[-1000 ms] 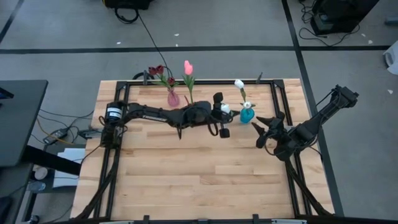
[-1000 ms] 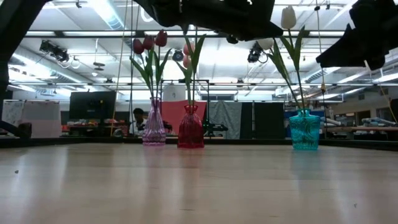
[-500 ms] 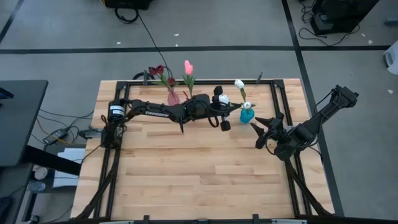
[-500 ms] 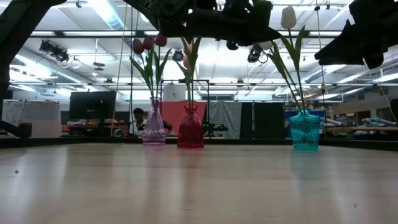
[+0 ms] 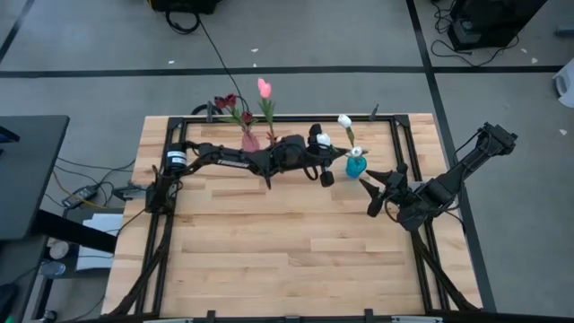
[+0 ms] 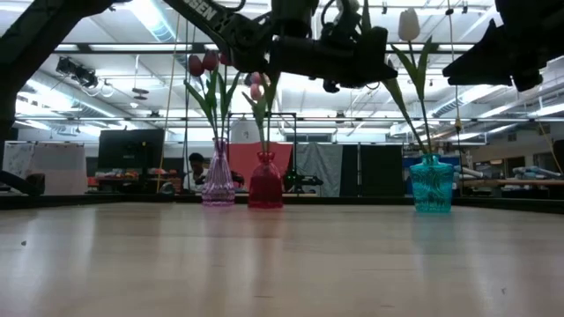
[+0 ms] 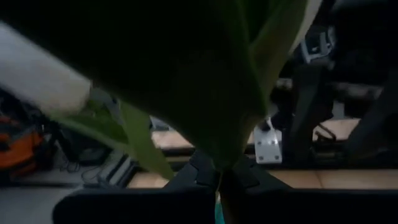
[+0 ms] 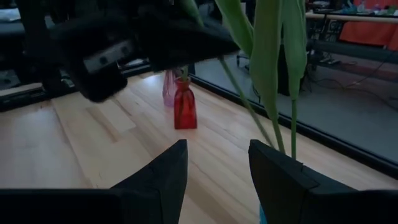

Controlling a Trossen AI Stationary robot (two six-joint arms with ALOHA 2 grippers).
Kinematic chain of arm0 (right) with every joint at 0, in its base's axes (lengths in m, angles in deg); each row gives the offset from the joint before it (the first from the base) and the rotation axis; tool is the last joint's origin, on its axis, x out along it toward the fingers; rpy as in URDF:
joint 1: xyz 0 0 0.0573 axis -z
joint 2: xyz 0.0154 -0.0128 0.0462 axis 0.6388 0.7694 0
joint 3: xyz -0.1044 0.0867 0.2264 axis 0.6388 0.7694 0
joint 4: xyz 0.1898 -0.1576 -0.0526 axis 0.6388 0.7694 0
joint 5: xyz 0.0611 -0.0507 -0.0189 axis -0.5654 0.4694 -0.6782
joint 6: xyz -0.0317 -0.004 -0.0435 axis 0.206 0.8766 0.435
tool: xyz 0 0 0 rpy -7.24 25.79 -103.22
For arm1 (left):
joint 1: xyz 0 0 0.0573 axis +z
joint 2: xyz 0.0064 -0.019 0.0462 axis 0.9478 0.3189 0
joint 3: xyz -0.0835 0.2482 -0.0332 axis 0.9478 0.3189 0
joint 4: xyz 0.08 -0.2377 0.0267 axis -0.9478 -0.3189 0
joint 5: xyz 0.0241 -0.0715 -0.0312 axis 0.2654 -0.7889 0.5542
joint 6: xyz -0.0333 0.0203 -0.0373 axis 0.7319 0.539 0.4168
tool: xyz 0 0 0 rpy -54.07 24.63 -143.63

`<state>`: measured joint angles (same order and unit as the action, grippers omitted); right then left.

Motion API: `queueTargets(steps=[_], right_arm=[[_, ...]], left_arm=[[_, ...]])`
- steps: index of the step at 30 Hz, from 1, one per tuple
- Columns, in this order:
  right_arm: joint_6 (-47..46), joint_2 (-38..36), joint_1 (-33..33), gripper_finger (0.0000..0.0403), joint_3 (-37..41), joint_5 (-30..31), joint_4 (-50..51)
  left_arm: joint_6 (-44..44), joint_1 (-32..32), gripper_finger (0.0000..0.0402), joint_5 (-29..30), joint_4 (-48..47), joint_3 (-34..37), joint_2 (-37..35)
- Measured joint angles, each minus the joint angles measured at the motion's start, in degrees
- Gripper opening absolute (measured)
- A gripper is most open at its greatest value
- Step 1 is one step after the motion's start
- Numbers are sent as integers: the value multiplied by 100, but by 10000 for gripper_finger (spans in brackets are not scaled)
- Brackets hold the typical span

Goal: Sort flowers into vase by color
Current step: Put the white flower into the blue vase

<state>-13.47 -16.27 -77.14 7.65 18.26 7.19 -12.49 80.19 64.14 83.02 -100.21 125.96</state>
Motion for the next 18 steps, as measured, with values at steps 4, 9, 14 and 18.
queueTargets(steps=[4, 9, 14, 18], right_arm=[[24, 7, 1, 181, 0, 37, -13], [85, 4, 1, 181, 0, 44, -55], [85, 7, 5, 181, 0, 43, -104], [86, 7, 5, 181, 0, 15, -104]], left_arm=[[117, 56, 5, -41, -26, 2, 43], [221, 34, 5, -134, -196, 2, 67], [202, -2, 5, -143, -303, 2, 67], [-161, -96, 5, 90, -149, 2, 34]])
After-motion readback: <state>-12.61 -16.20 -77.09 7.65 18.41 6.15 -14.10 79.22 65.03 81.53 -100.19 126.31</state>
